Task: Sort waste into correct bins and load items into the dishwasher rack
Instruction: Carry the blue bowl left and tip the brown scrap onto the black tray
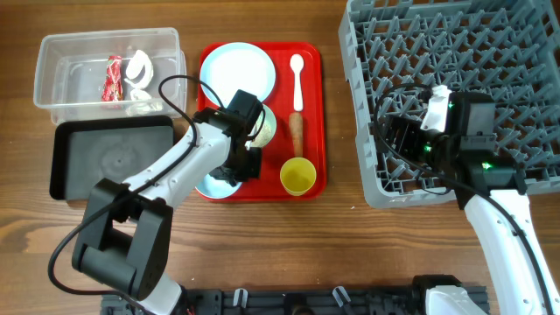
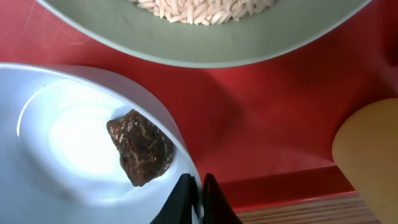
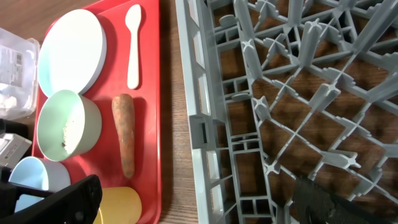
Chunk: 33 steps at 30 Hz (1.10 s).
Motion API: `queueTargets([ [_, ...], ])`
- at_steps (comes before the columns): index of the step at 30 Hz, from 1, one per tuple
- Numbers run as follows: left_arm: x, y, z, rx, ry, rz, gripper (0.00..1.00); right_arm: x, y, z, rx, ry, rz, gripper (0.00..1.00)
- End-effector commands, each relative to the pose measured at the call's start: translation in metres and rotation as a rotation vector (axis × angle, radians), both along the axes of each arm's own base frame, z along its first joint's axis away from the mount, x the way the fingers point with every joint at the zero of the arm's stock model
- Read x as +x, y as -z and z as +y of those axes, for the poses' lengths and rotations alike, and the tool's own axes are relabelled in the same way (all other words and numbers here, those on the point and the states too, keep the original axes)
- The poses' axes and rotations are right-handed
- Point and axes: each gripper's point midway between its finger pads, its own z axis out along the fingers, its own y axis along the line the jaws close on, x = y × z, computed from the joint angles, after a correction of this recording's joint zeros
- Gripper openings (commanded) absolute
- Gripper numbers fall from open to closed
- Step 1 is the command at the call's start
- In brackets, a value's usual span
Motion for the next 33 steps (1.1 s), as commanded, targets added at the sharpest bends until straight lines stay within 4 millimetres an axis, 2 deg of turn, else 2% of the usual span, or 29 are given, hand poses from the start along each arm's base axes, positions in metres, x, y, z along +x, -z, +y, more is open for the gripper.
queueTargets([
  [1,-0.007,-0.003,0.005,0.018,-0.006,0.016,0.04,0.003,-0.004,0.003,0.008,-0.005,-0.006,1.00],
  [4,-0.011,-0.013,0.009,0.031,-0.009,0.040,0.04,0.003,-0.005,0.003,0.007,-0.007,-0.007,1.00],
  [6,-0.008,-0.026,0.009,0.026,-0.013,0.032,0.04,0.003,-0.005,0.003,0.006,-0.007,-0.007,1.00],
  [14,0.025,-0.104,0.010,-0.042,-0.053,-0.118,0.04,0.003,-0.004,0.003,0.007,-0.007,-0.007,1.00],
  [20,0.035,-0.133,0.028,-0.107,-0.073,-0.159,0.04,0.003,-0.004,0.003,0.007,-0.007,-0.007,0.99],
  [26,0.048,-0.153,0.066,-0.367,-0.112,-0.179,0.04,0.003,-0.005,0.003,0.007,-0.007,-0.011,1.00],
  [33,0.065,-0.171,0.136,-0.679,-0.210,-0.291,0.04,0.003,-0.005,0.003,0.007,-0.007,-0.011,1.00],
])
